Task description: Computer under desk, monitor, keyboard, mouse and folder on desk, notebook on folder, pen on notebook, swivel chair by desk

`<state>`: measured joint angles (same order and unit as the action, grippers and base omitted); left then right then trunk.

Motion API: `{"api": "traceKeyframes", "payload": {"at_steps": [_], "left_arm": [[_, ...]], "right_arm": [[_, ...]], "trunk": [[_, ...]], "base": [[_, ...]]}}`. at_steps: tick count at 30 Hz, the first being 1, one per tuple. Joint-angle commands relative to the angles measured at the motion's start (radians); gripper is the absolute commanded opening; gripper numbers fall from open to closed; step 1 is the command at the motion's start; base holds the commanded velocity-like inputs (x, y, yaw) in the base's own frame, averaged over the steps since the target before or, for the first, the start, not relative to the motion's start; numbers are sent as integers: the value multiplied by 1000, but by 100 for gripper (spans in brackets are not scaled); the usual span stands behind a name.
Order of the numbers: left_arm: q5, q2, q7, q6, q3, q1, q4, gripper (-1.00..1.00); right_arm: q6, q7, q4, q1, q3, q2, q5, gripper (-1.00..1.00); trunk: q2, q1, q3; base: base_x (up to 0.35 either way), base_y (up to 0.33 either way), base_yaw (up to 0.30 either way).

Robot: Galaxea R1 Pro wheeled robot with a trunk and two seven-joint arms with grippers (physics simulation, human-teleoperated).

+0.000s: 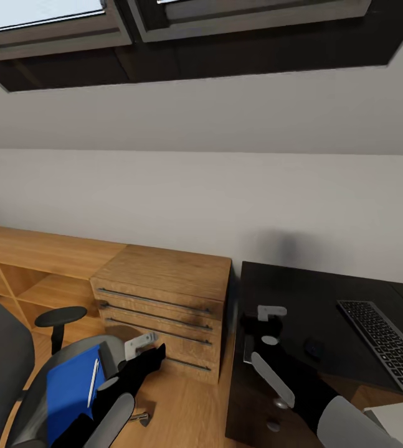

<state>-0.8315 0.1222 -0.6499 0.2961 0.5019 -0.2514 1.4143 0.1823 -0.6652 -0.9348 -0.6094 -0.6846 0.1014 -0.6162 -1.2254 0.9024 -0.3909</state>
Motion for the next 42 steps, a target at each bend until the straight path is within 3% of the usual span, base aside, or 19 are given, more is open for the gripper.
{"api": "traceKeyframes", "payload": {"at_steps": [1,6,12,27,42], "left_arm": [[-4,-3,-13,2,8,-1,4,100],[-4,-7,-33,3,31,-1,-3,100],[-3,-7,-13,3,32,-1,-10,100],[-3,-6,-10,3,33,-1,-10,100],[-3,-6,-10,3,33,-1,-10,100]], "right_arm": [[12,-2,-8,4,1,0,-9,100],[23,-8,-36,22,25,-8,-9,100],[-11,-18,-2,-2,-5,-14,15,100],[-95,-22,31,-6,-11,-14,21,100],[-93,-23,16,-5,-10,-11,14,100]], "trunk": [[-1,0,-1],[-1,0,-1],[-1,0,-1],[-1,0,-1],[-1,0,-1]], "base": [[0,0,0],[0,0,0],[0,0,0],[0,0,0],[-111,72,0]]}}
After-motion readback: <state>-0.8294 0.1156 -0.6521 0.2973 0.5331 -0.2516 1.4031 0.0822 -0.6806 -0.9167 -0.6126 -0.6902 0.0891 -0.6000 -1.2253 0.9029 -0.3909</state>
